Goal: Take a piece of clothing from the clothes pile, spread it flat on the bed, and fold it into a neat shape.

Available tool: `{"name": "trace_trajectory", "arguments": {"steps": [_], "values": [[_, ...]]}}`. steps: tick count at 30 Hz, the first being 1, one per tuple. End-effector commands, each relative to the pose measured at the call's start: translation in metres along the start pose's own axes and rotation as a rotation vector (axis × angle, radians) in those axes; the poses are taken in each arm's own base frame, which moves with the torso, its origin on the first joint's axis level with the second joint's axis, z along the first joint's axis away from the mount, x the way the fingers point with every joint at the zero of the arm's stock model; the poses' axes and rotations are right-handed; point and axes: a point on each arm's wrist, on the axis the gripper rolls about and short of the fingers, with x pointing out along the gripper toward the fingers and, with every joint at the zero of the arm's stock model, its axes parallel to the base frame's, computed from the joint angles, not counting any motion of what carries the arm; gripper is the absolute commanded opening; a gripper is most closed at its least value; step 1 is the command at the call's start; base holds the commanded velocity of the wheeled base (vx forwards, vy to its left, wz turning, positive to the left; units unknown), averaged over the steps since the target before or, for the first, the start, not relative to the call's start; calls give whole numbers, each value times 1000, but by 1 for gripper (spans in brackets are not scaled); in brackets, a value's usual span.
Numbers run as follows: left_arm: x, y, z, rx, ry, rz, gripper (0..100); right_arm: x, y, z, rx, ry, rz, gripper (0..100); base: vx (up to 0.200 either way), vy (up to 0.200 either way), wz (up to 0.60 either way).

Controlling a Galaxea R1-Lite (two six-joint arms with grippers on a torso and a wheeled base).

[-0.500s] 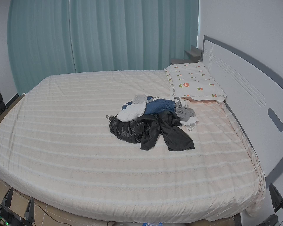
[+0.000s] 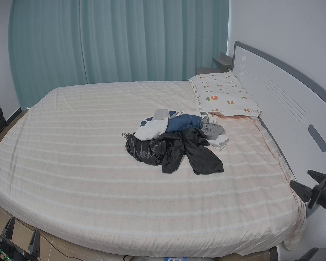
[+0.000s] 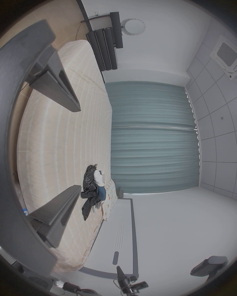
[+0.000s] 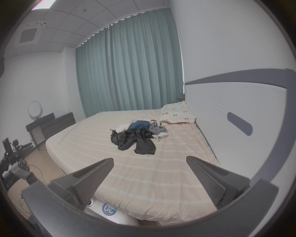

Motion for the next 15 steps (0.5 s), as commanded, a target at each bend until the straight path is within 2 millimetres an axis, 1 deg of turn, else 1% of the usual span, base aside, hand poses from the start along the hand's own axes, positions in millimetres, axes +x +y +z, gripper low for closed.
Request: {"name": "trace_trajectory", "arguments": {"steps": [1, 2, 3, 4, 8, 9, 10, 11, 15], "values": [[0, 0, -5, 2, 0, 1, 100, 206, 2, -25, 75, 280, -7, 100, 0, 0, 0], [0, 0, -5, 2, 0, 1, 100, 221, 1, -30, 75, 285, -16, 100, 0, 0, 0], [0, 0, -5, 2, 0, -1, 100, 225, 1, -31, 76, 288, -20, 100, 0, 0, 0], [0, 0, -5, 5, 2, -1, 100, 246, 0, -37, 85, 289, -32, 100, 0, 0, 0], [0, 0, -5, 3, 0, -1, 100, 299, 4, -54, 142, 294, -69, 100, 0, 0, 0], [0, 0, -5, 4, 2, -1, 100, 308, 5, -57, 156, 294, -78, 100, 0, 0, 0], [0, 0, -5, 3, 0, -1, 100, 312, 5, -58, 159, 295, -82, 100, 0, 0, 0], [0, 0, -5, 3, 0, -1, 100, 329, 5, -63, 171, 292, -90, 100, 0, 0, 0], [0, 0, -5, 0, 0, 1, 100, 365, 3, -77, 177, 292, -98, 100, 0, 0, 0]]}}
